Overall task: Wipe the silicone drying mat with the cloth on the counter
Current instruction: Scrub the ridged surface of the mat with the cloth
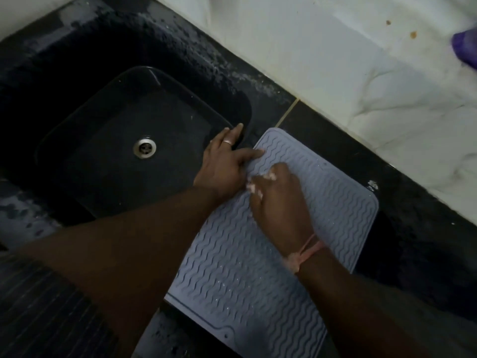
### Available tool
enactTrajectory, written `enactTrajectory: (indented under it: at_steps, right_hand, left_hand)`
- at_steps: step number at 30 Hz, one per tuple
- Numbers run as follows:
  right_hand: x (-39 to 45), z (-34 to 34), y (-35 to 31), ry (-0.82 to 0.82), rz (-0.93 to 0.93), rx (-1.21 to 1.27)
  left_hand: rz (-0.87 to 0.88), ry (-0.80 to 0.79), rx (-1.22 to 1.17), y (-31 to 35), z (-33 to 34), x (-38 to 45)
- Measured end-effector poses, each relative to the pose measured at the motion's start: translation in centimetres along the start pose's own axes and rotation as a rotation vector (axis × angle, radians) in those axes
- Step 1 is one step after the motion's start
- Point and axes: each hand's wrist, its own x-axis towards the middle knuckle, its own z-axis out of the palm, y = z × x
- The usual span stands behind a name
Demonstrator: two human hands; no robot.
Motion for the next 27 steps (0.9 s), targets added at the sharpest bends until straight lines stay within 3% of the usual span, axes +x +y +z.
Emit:
enactTrajectory:
  at_steps: [5,11,20,27]
  right_hand:
    - [-3.7,1.0,-2.2,-0.039,-0.057,-0.008]
    - [2.6,-0.5,2.3,0.069,0.023,-0.070]
    - [3.8,-0.4,2.2,0.088,0.081,-0.128]
    - [-3.4,0.9,-4.1,-0.015,-0.066,-0.104]
  left_hand:
    - [-0.046,-0.018,-0.039,0.3,-0.2,0.0]
    - [0.014,-0.064,0.083,1.2,-1.4,-0.8]
    - [0.018,0.176,0.350,-2.9,-2.0,-10.5]
    - [-0.003,0.191,0.466,-2.7,-1.7,-10.4]
